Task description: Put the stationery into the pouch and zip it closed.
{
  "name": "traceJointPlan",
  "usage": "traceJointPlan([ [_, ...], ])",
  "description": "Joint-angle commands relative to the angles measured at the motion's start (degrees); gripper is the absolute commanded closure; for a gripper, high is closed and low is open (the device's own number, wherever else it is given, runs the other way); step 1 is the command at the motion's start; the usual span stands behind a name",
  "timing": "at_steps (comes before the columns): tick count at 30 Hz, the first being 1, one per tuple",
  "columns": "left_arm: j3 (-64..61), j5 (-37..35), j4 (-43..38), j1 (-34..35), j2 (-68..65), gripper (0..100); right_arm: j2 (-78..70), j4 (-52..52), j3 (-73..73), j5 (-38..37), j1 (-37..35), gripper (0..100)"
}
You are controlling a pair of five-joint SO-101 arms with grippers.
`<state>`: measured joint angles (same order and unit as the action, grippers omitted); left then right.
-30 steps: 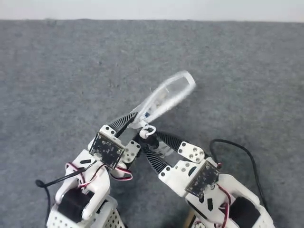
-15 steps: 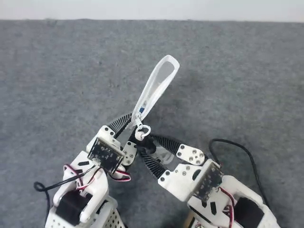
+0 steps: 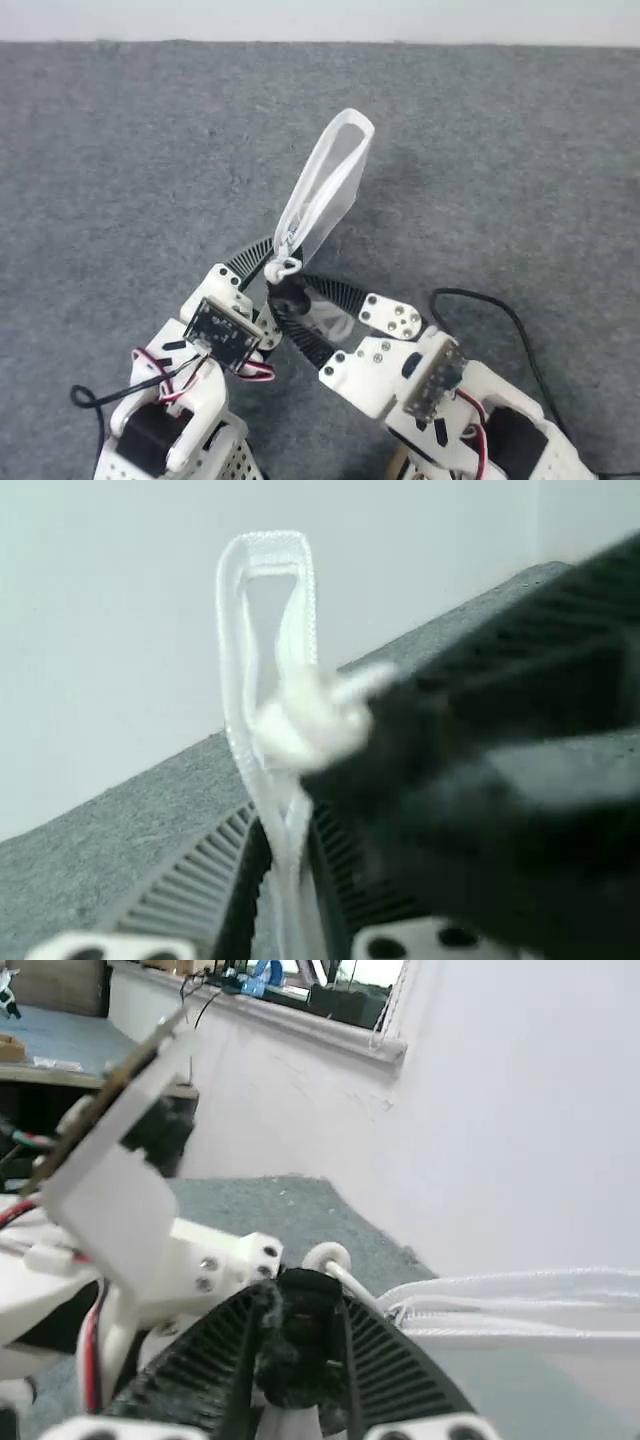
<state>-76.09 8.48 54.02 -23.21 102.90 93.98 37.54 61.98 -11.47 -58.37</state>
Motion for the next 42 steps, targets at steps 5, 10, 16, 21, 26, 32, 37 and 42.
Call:
traceJointPlan([
  [5, -0.57, 1.32, 0.79, 0.70, -0.26, 99, 0.75, -10.68, -5.89, 3.25, 7.87, 99.3],
  [10, -0.57, 1.41, 0.79, 0.70, -0.18, 99, 0.75, -14.02, -5.89, 4.13, 12.26, 99.3],
  [16, -0.57, 1.41, 0.79, 0.70, -0.18, 99, 0.66, -13.41, -3.87, 4.13, 14.11, 99.3],
  [21, -0.57, 1.41, 0.88, 0.70, -0.18, 99, 0.04, -13.58, -2.11, 3.87, 14.29, 99.3],
  [26, -0.57, 1.41, 0.88, 0.70, -0.18, 99, -2.24, -8.84, -3.60, 3.78, 14.02, 97.5],
  [32, -0.57, 1.41, 0.88, 0.70, -0.18, 99, -2.86, 7.43, -11.08, 3.96, 13.67, 84.6],
  [37, -0.57, 1.41, 0.88, 0.70, -0.18, 99, -2.95, 15.34, -12.31, 2.02, 5.76, 84.3],
  [42, -0.57, 1.41, 0.88, 0.70, -0.18, 99, -3.03, 18.68, -12.13, -0.70, 0.75, 84.4],
])
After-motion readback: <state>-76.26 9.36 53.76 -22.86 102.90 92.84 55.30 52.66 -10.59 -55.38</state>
